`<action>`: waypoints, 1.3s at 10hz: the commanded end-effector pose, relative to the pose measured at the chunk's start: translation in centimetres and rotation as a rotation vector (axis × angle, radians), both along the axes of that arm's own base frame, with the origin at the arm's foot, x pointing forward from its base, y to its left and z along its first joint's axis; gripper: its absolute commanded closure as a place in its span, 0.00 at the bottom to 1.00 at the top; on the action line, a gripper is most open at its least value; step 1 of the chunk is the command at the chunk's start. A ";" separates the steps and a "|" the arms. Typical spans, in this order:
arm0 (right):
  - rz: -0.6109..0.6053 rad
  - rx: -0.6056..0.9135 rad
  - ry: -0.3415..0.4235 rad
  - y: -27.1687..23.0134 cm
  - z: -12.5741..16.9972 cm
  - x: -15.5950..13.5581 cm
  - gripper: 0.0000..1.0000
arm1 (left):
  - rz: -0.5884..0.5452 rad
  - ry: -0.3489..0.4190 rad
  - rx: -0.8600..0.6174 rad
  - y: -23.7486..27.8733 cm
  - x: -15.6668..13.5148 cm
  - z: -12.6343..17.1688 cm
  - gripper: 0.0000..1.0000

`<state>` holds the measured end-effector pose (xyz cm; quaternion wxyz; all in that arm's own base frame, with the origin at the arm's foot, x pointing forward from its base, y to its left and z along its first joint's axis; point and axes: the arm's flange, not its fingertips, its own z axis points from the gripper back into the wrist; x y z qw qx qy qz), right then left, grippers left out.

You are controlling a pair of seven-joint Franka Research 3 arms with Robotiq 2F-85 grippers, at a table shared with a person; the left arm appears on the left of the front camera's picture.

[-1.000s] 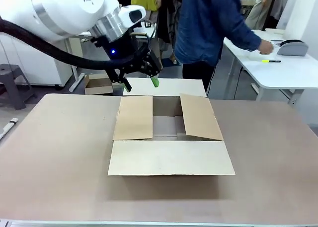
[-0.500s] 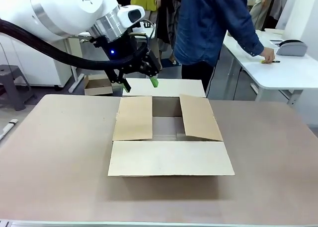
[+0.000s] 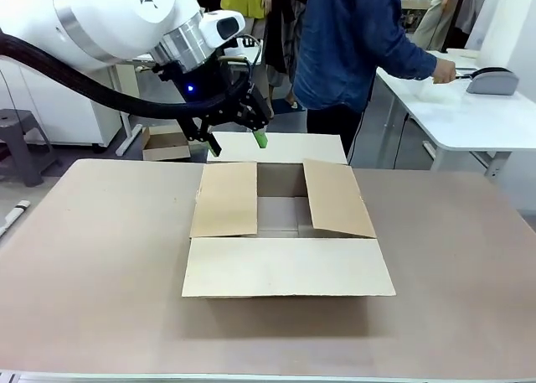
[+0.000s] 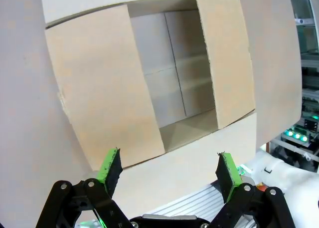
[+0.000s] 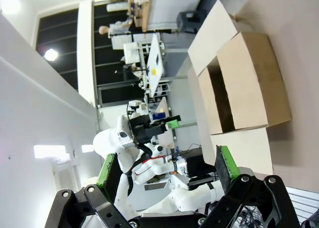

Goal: Pack the gift set into the box.
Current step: Place both hands on the side flaps of the Package Box and spread them outward.

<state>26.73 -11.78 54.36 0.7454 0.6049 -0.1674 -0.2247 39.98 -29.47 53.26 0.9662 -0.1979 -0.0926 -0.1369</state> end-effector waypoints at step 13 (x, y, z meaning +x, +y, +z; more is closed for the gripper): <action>0.004 0.010 -0.037 0.1 0.2 0.3 0.00 | 0.346 -0.168 0.915 -17.6 1.4 -13.4 0.00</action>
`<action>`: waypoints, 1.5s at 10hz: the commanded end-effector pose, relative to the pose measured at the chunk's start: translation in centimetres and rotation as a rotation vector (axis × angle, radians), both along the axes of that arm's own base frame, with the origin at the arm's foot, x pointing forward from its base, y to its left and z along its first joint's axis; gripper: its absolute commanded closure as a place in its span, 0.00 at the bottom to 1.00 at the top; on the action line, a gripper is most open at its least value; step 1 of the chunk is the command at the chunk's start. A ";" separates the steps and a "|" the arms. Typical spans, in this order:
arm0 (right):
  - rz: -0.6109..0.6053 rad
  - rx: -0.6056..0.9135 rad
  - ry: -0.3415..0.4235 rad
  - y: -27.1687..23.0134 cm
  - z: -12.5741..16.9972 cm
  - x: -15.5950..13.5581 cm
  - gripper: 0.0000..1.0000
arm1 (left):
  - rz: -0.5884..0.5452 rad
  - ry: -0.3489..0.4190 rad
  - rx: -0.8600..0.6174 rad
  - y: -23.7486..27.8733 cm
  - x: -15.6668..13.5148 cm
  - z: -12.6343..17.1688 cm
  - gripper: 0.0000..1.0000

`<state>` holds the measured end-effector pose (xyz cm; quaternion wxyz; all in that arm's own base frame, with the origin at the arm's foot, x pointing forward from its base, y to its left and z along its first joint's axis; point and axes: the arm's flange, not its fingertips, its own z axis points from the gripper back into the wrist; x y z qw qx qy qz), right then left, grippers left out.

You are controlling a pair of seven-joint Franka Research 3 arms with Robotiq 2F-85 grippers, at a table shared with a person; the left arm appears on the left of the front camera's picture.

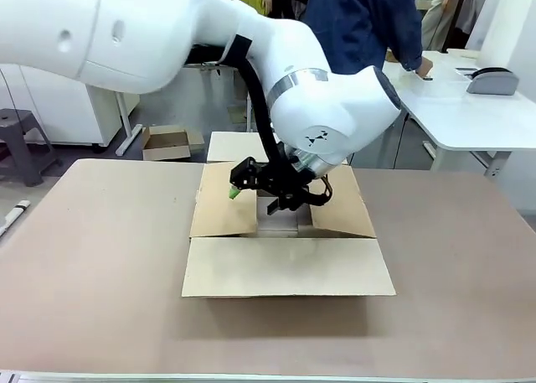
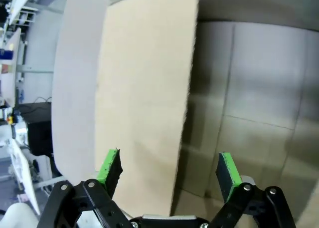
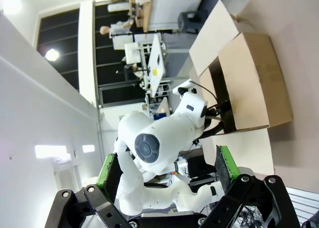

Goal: Pack the gift set into the box.
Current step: Place both hands on the side flaps of the Package Box and spread them outward.

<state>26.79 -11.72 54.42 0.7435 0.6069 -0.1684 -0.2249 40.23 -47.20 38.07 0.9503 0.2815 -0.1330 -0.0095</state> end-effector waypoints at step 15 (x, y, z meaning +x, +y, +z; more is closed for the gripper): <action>0.005 0.005 -0.034 0.0 0.1 0.3 0.00 | 0.119 -0.035 0.098 7.2 2.1 6.2 0.00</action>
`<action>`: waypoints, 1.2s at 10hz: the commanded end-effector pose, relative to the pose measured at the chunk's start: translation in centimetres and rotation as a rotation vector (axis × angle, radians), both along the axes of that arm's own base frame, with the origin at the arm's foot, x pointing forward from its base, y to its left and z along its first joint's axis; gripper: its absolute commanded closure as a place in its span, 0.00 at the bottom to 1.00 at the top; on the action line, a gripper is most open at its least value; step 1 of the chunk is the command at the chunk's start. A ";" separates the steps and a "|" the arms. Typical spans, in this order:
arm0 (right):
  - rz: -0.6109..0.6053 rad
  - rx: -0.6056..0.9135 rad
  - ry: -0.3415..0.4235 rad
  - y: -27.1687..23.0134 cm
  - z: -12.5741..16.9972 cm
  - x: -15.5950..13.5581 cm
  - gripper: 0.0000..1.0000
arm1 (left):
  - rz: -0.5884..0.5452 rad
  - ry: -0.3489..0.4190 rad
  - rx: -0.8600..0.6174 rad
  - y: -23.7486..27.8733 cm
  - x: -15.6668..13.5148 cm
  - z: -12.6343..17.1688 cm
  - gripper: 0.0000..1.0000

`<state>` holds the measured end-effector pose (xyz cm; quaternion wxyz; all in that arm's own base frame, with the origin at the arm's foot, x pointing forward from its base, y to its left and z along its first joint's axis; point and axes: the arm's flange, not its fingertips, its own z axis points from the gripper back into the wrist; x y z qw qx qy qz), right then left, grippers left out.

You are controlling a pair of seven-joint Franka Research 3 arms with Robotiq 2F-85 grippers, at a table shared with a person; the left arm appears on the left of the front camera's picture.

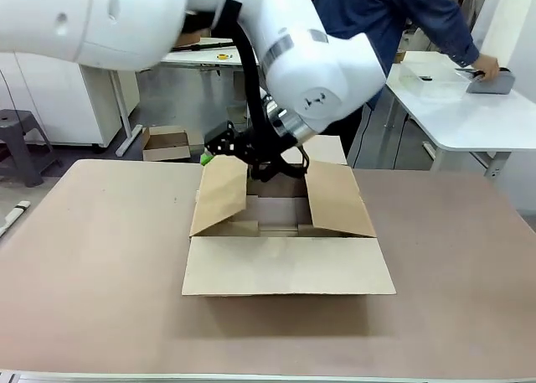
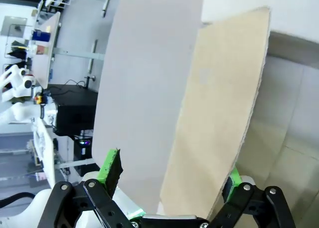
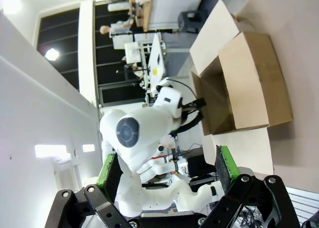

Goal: Pack the gift set into the box.
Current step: Place both hands on the side flaps of the Package Box and spread them outward.

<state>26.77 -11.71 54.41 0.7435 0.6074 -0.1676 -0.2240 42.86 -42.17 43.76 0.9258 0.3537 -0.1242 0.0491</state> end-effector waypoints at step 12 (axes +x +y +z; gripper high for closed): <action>0.003 0.004 -0.034 0.0 0.1 0.3 0.00 | -0.228 0.201 -0.774 20.6 3.9 5.7 0.00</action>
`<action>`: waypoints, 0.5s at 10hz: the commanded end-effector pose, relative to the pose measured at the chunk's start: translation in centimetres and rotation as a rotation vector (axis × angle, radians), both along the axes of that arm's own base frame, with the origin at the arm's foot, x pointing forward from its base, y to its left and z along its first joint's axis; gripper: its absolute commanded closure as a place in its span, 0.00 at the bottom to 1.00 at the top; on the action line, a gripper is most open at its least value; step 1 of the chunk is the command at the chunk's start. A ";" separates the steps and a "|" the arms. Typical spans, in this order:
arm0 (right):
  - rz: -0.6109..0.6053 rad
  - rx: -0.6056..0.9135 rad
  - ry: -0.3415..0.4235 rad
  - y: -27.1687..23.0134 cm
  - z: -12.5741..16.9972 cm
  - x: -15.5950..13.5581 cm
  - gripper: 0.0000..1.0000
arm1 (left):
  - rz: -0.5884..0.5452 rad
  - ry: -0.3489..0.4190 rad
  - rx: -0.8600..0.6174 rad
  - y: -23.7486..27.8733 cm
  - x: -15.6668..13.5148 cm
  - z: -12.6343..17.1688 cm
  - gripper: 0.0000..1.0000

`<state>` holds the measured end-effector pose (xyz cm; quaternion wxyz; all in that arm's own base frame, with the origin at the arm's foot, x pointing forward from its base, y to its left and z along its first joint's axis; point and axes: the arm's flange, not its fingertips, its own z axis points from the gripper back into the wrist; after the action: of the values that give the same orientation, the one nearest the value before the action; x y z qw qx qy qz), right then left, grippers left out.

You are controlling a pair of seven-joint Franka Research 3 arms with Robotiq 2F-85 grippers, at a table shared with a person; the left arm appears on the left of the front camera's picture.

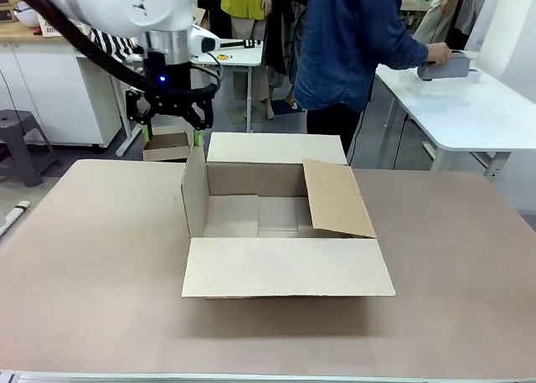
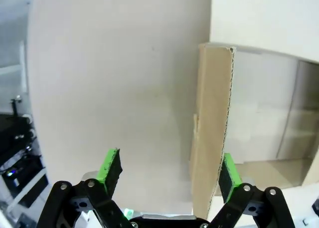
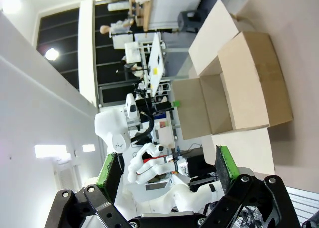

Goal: Pack the gift set into the box.
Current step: Place both hands on the side flaps of the Package Box and spread them outward.

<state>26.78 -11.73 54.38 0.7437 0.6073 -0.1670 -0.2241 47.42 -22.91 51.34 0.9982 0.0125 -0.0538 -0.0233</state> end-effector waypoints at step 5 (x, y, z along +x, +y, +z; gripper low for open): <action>0.002 0.004 -0.035 0.0 0.2 0.3 0.00 | 0.005 0.096 -0.298 8.0 -1.4 -5.8 0.00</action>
<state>26.78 -11.73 54.38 0.7437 0.6073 -0.1670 -0.2240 47.36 -16.37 45.28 0.9933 -0.1145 -0.0046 -0.0145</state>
